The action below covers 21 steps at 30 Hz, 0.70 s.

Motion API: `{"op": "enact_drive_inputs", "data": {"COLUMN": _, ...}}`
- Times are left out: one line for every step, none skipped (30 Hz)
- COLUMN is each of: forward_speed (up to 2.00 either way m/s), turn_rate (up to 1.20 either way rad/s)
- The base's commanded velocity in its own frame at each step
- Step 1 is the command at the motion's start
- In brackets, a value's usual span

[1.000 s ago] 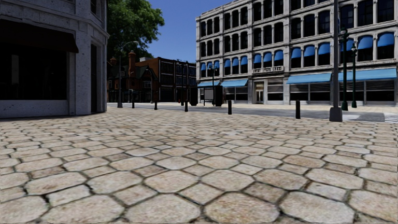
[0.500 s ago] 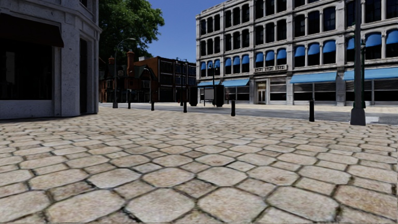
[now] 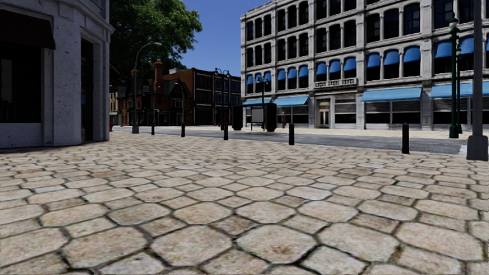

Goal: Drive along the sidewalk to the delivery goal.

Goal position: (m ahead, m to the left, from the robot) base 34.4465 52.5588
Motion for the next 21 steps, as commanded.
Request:
{"op": "enact_drive_inputs", "data": {"forward_speed": 2.00, "turn_rate": 0.00}}
{"op": "enact_drive_inputs", "data": {"forward_speed": 2.00, "turn_rate": 0.00}}
{"op": "enact_drive_inputs", "data": {"forward_speed": 2.00, "turn_rate": 0.00}}
{"op": "enact_drive_inputs", "data": {"forward_speed": 2.00, "turn_rate": 0.00}}
{"op": "enact_drive_inputs", "data": {"forward_speed": 2.00, "turn_rate": 0.00}}
{"op": "enact_drive_inputs", "data": {"forward_speed": 2.00, "turn_rate": 0.00}}
{"op": "enact_drive_inputs", "data": {"forward_speed": 2.00, "turn_rate": 0.00}}
{"op": "enact_drive_inputs", "data": {"forward_speed": 2.00, "turn_rate": 0.00}}
{"op": "enact_drive_inputs", "data": {"forward_speed": 2.00, "turn_rate": 0.00}}
{"op": "enact_drive_inputs", "data": {"forward_speed": 2.00, "turn_rate": 0.00}}
{"op": "enact_drive_inputs", "data": {"forward_speed": 2.00, "turn_rate": 0.00}}
{"op": "enact_drive_inputs", "data": {"forward_speed": 2.00, "turn_rate": 0.00}}
{"op": "enact_drive_inputs", "data": {"forward_speed": 2.00, "turn_rate": 0.00}}
{"op": "enact_drive_inputs", "data": {"forward_speed": 2.00, "turn_rate": 0.00}}
{"op": "enact_drive_inputs", "data": {"forward_speed": 2.00, "turn_rate": 0.00}}
{"op": "enact_drive_inputs", "data": {"forward_speed": 2.00, "turn_rate": 0.00}}
{"op": "enact_drive_inputs", "data": {"forward_speed": 2.00, "turn_rate": 0.00}}
{"op": "enact_drive_inputs", "data": {"forward_speed": 2.00, "turn_rate": 0.00}}
{"op": "enact_drive_inputs", "data": {"forward_speed": 2.00, "turn_rate": 0.00}}
{"op": "enact_drive_inputs", "data": {"forward_speed": 2.00, "turn_rate": 0.00}}
{"op": "enact_drive_inputs", "data": {"forward_speed": 2.00, "turn_rate": 0.00}}
